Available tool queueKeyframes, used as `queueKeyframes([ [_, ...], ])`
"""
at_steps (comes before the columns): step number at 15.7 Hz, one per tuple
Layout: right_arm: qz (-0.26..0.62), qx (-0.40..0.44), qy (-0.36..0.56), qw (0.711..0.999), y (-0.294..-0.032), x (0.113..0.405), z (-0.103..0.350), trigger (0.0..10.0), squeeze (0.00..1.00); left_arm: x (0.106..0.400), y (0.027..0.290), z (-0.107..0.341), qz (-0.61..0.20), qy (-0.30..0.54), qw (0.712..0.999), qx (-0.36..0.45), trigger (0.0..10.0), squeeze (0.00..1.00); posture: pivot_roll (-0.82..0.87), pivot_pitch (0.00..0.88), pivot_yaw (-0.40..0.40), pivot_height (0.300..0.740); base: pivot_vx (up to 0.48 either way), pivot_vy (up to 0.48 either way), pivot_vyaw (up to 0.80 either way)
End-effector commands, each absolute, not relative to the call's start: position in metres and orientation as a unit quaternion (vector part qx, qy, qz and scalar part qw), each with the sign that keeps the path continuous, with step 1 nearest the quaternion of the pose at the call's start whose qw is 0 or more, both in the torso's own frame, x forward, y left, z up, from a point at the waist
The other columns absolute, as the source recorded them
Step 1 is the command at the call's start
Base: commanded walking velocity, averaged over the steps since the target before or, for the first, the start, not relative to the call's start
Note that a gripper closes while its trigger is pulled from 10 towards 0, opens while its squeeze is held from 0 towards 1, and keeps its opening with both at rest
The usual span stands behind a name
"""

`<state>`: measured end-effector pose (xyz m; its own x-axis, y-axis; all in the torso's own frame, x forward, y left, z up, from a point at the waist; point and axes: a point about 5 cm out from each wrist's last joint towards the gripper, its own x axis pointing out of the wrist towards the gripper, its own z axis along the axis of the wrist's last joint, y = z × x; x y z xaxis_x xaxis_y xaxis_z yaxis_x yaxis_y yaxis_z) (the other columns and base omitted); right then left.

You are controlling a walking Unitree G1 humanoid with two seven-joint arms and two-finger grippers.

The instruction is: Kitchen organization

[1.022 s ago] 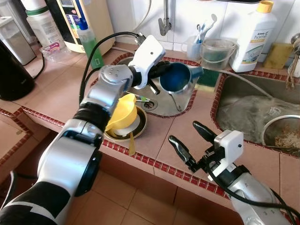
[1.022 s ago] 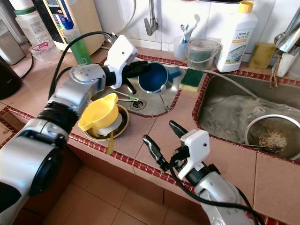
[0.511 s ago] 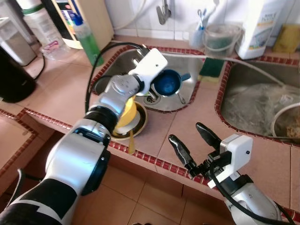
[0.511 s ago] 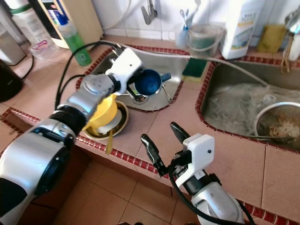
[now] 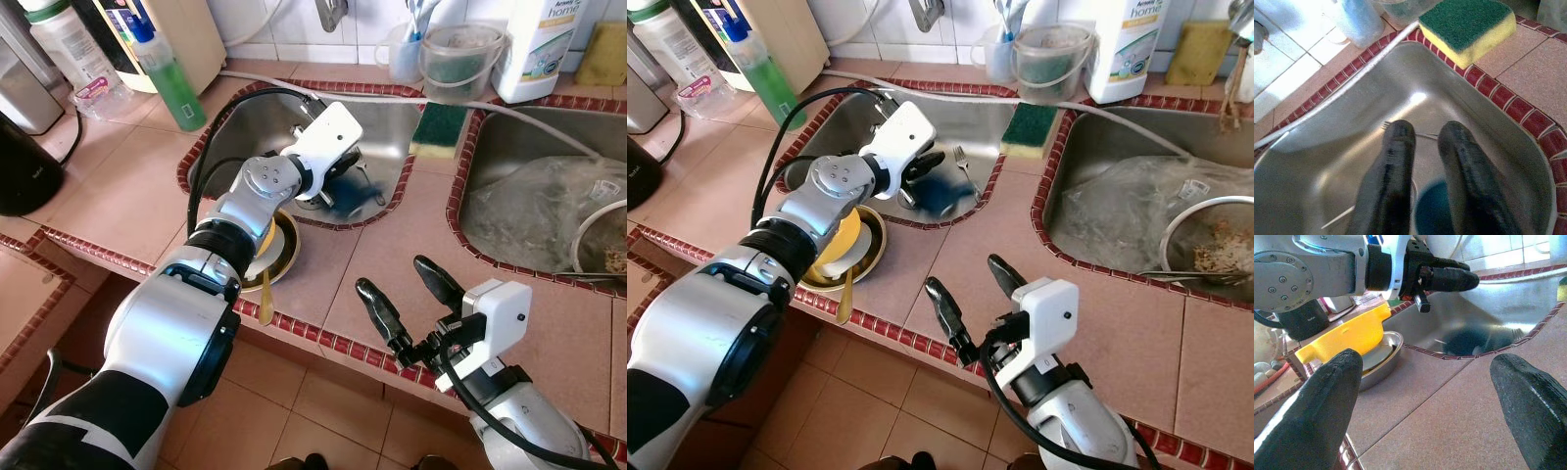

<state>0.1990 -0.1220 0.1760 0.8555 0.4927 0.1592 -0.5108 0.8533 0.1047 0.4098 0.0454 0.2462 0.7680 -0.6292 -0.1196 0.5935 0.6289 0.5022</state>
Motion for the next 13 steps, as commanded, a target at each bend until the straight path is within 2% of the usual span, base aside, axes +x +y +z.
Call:
queueKeyframes([
  [1, 0.268, 0.081, -0.068, 0.958, -0.119, 0.197, 0.179, 10.0, 0.00, 0.413, 0.055, 0.255, -0.328, -0.038, 0.904, 0.271, 10.0, 1.00, -0.23, 0.218, 0.236, 0.740, 0.000, 0.000, 0.00],
  [4, 0.270, 0.079, -0.069, 0.957, -0.119, 0.201, 0.178, 10.0, 0.00, 0.414, 0.057, 0.259, -0.323, -0.042, 0.906, 0.271, 10.0, 1.00, -0.23, 0.209, 0.230, 0.740, 0.000, 0.000, 0.00],
  [5, 0.271, 0.078, -0.069, 0.957, -0.119, 0.202, 0.178, 10.0, 0.00, 0.415, 0.057, 0.264, -0.321, -0.046, 0.908, 0.266, 10.0, 0.00, -0.23, 0.202, 0.227, 0.740, 0.000, 0.000, 0.00],
  [13, 0.276, 0.070, -0.066, 0.956, -0.123, 0.211, 0.172, 10.0, 0.00, 0.416, 0.078, 0.285, -0.347, -0.044, 0.915, 0.202, 10.0, 0.00, -0.21, 0.160, 0.205, 0.740, 0.000, 0.000, 0.00],
])
